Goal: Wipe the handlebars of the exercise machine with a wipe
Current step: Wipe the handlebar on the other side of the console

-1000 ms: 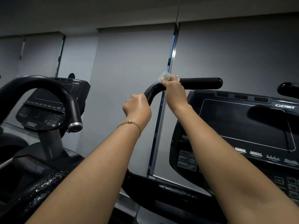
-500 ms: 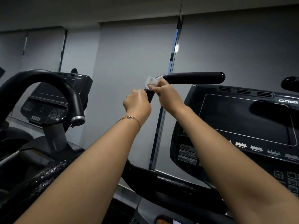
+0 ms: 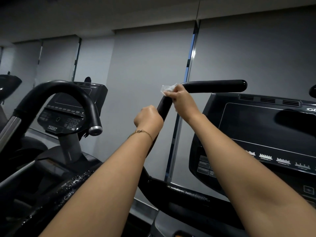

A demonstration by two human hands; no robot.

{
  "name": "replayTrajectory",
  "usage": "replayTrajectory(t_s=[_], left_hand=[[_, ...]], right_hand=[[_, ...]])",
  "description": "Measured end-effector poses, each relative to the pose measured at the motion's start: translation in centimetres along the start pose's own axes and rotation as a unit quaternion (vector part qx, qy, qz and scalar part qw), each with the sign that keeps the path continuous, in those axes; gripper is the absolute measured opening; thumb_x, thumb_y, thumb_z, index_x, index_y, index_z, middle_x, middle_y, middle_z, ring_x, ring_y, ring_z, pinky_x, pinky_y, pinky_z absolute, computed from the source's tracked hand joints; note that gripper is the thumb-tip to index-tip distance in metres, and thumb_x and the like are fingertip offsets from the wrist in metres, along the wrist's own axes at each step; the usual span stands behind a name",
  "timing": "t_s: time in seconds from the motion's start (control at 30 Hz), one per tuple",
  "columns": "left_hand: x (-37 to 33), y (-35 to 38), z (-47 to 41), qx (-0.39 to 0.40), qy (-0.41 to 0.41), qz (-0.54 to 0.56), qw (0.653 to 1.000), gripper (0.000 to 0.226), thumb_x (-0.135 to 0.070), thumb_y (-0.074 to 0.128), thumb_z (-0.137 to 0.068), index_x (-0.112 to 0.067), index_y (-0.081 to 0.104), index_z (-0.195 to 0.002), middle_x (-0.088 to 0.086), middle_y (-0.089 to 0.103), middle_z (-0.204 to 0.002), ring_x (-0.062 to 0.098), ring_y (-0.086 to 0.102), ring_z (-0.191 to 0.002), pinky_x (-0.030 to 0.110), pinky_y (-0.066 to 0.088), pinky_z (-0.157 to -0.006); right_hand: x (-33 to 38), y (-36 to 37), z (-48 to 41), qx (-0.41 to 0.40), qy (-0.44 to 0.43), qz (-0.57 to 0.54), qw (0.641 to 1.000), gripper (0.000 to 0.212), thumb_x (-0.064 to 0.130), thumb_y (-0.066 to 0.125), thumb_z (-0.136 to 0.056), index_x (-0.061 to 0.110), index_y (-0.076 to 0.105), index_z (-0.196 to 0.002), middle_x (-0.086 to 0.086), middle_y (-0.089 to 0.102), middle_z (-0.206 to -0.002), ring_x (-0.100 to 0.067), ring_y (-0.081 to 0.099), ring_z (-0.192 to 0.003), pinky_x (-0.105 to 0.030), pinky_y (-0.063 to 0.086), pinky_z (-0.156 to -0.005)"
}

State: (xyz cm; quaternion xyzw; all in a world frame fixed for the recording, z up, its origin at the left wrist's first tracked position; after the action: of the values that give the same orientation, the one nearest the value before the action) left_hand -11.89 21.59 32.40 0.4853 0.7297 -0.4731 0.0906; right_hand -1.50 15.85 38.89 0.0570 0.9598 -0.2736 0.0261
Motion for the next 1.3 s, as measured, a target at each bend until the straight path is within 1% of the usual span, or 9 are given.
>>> replayTrajectory(t_s=[0.17,0.3,0.47,0.53,0.63,0.7,0.87,1.0,1.3], left_hand=[[-0.1,0.1,0.0,0.003,0.004,-0.026,1.000,0.027,-0.015,0.058,-0.092,-0.008,0.051,-0.117,0.009,0.056,-0.119,0.025,0.057,-0.107,0.027,0.036,-0.064],[-0.6,0.0,0.0,0.000,0.013,-0.055,0.998,0.031,-0.015,0.058,-0.092,-0.007,0.049,-0.121,0.010,0.054,-0.122,0.025,0.057,-0.109,0.026,0.034,-0.055],[-1.5,-0.1,0.4,-0.001,0.029,-0.097,0.995,0.027,-0.005,0.048,-0.092,-0.006,0.052,-0.119,0.012,0.056,-0.120,0.025,0.056,-0.099,0.025,0.036,-0.061],[-2.0,0.0,0.7,-0.004,0.046,-0.115,0.992,0.027,-0.003,0.045,-0.091,-0.004,0.053,-0.117,0.013,0.056,-0.118,0.025,0.054,-0.092,0.025,0.033,-0.052],[-2.2,0.1,0.7,-0.010,0.054,-0.132,0.990,0.029,-0.002,0.043,-0.091,-0.004,0.053,-0.118,0.014,0.056,-0.119,0.027,0.057,-0.102,0.024,0.025,-0.045],[-2.2,0.1,0.7,-0.012,0.048,-0.139,0.989,0.029,-0.001,0.043,-0.091,-0.004,0.052,-0.118,0.014,0.056,-0.119,0.026,0.056,-0.093,0.024,0.020,-0.044],[-2.3,0.3,0.6,-0.007,0.046,-0.148,0.988,0.029,0.000,0.045,-0.090,-0.004,0.053,-0.117,0.014,0.056,-0.118,0.026,0.053,-0.088,0.024,0.019,-0.044],[-2.2,0.2,0.3,-0.007,0.036,-0.142,0.989,0.027,0.000,0.045,-0.090,-0.004,0.053,-0.115,0.012,0.056,-0.113,0.021,0.043,-0.076,0.025,0.019,-0.044],[-2.4,0.1,0.2,-0.012,0.043,-0.143,0.989,0.027,0.002,0.045,-0.089,-0.005,0.054,-0.113,0.008,0.048,-0.086,0.017,0.036,-0.056,0.024,0.020,-0.044]], right_hand=[[0.1,1.5,1.1,0.084,0.065,-0.130,0.986,0.039,0.009,0.040,-0.095,0.046,0.041,-0.080,-0.004,0.042,-0.098,-0.015,0.041,-0.088,-0.011,0.033,-0.069],[-0.3,1.2,0.9,0.008,0.146,-0.304,0.941,0.009,0.017,0.055,-0.092,0.018,0.062,-0.097,0.017,0.054,-0.085,0.001,0.057,-0.078,-0.020,0.046,-0.084],[-0.7,0.9,4.3,-0.046,0.169,-0.299,0.938,0.028,0.003,0.047,-0.094,0.006,0.062,-0.118,-0.003,0.054,-0.099,-0.013,0.054,-0.090,-0.021,0.047,-0.085],[-3.8,-0.1,6.4,-0.154,0.304,-0.472,0.814,0.031,0.001,0.046,-0.094,0.006,0.058,-0.123,-0.004,0.059,-0.104,-0.017,0.059,-0.095,-0.024,0.053,-0.082],[-7.3,-0.9,8.5,-0.289,0.444,-0.654,0.540,0.020,-0.004,0.047,-0.093,0.006,0.062,-0.101,-0.009,0.059,-0.088,-0.017,0.060,-0.074,-0.018,0.054,-0.050],[-8.1,-2.0,8.3,-0.327,0.450,-0.682,0.474,0.023,-0.008,0.044,-0.092,0.006,0.055,-0.077,-0.006,0.058,-0.069,-0.016,0.053,-0.064,-0.017,0.048,-0.038],[-8.7,-5.3,4.9,-0.371,0.391,-0.716,0.444,0.030,-0.010,0.041,-0.092,0.006,0.047,-0.068,-0.006,0.049,-0.071,-0.016,0.049,-0.058,-0.017,0.048,-0.039],[-8.1,-4.2,4.3,-0.341,0.406,-0.695,0.486,0.030,-0.008,0.039,-0.092,0.007,0.047,-0.067,-0.007,0.050,-0.071,-0.016,0.051,-0.057,-0.022,0.052,-0.053],[-11.2,-6.8,4.2,-0.374,0.392,-0.708,0.453,0.034,-0.020,0.024,-0.079,0.006,0.043,-0.068,-0.007,0.043,-0.066,-0.016,0.046,-0.037,-0.016,0.040,-0.033]])
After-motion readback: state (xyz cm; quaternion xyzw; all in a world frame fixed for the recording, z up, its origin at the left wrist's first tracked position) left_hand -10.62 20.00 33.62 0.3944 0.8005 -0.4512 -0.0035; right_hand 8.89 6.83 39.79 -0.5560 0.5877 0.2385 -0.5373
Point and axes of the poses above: each hand's wrist, its own z-axis away from the middle knuckle, its own y-axis out of the palm, x = y × z, the point moved 6 cm from there along -z, towards the middle knuckle
